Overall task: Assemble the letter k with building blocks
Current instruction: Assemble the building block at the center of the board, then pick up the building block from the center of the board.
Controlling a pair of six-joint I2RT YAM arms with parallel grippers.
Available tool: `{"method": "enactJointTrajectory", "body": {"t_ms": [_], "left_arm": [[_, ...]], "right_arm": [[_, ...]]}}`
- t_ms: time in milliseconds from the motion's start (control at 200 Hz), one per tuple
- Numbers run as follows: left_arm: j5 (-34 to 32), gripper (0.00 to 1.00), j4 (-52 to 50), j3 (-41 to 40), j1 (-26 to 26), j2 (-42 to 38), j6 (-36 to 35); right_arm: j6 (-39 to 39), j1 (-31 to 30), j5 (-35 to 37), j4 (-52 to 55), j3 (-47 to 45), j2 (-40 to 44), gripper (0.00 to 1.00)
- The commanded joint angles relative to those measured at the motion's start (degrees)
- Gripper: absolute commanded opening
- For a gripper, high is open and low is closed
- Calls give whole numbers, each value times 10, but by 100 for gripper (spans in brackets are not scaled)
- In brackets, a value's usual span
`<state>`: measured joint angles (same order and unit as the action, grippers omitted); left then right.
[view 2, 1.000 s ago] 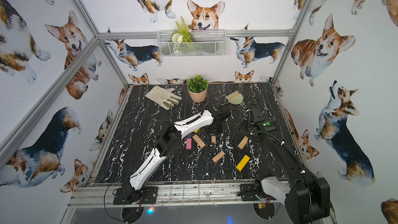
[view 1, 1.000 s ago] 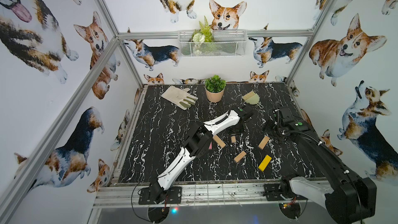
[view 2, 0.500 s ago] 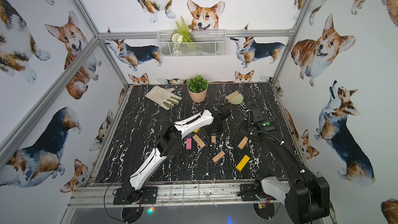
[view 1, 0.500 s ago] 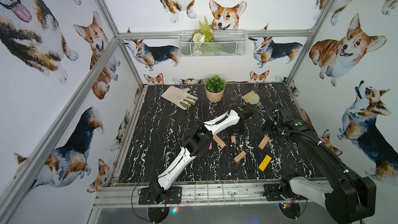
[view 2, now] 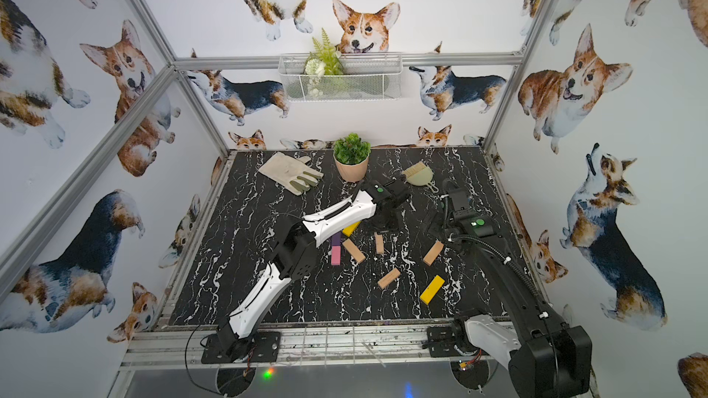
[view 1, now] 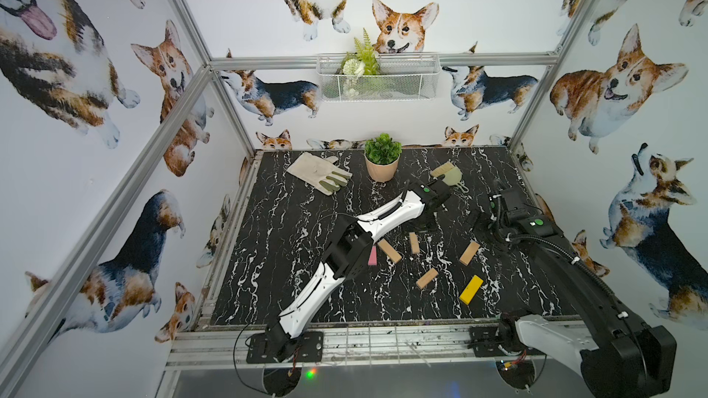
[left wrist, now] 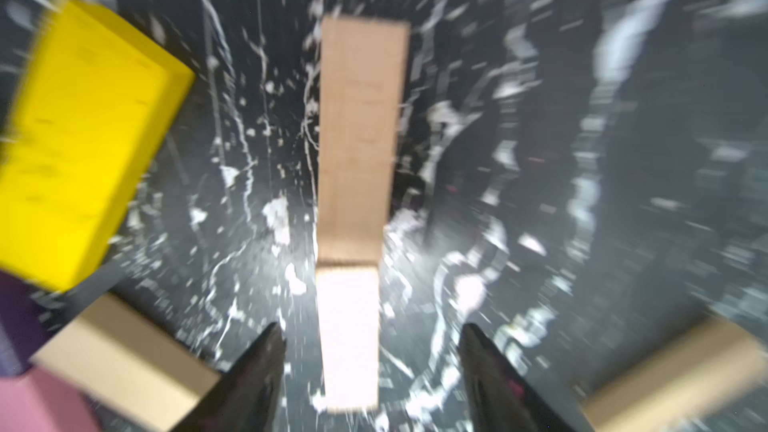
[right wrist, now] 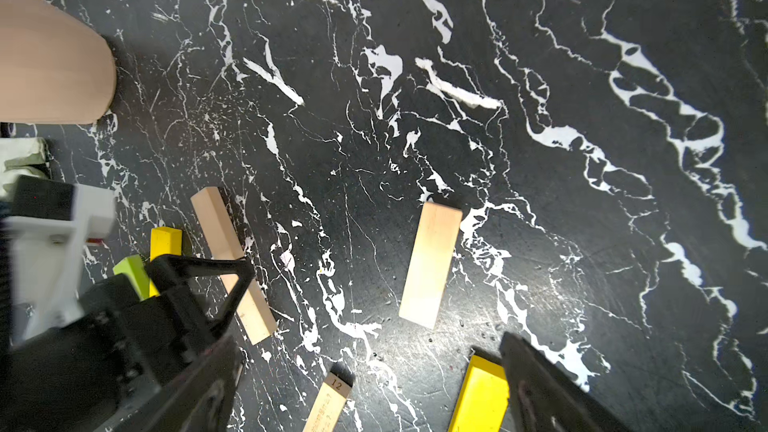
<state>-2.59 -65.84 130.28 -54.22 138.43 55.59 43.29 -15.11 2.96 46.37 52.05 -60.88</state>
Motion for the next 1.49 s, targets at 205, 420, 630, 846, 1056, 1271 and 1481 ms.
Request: {"method": "enactJointTrajectory", "body": {"t_ms": [205,420,630,846,1056,1271,1481], "left_arm": [[-118,100,55,-235,22,-253,-56],[-76,99,114,-458,147,-396,-79],[-66,99,126,-548,265,-489,-158],[-39,99,157,-601,361,-528,-249],[-5,98,211,-683,416,-568,-273],[-14,98,208,-680,423,-570,-271],[-7,98,211,-677,425,-558,-268]], "right_arm": [[143,-97,-3,28,-40,-8,99],[375,-212,26,32,-48,-115,100],[461,-282,18,-9,-22,-183,92],[481,-311,23,5,34,-237,93],[489,-318,30,26,50,-239,99],[530,-336,6,16,33,-249,100],[600,-359,11,-16,-4,-256,83]]}}
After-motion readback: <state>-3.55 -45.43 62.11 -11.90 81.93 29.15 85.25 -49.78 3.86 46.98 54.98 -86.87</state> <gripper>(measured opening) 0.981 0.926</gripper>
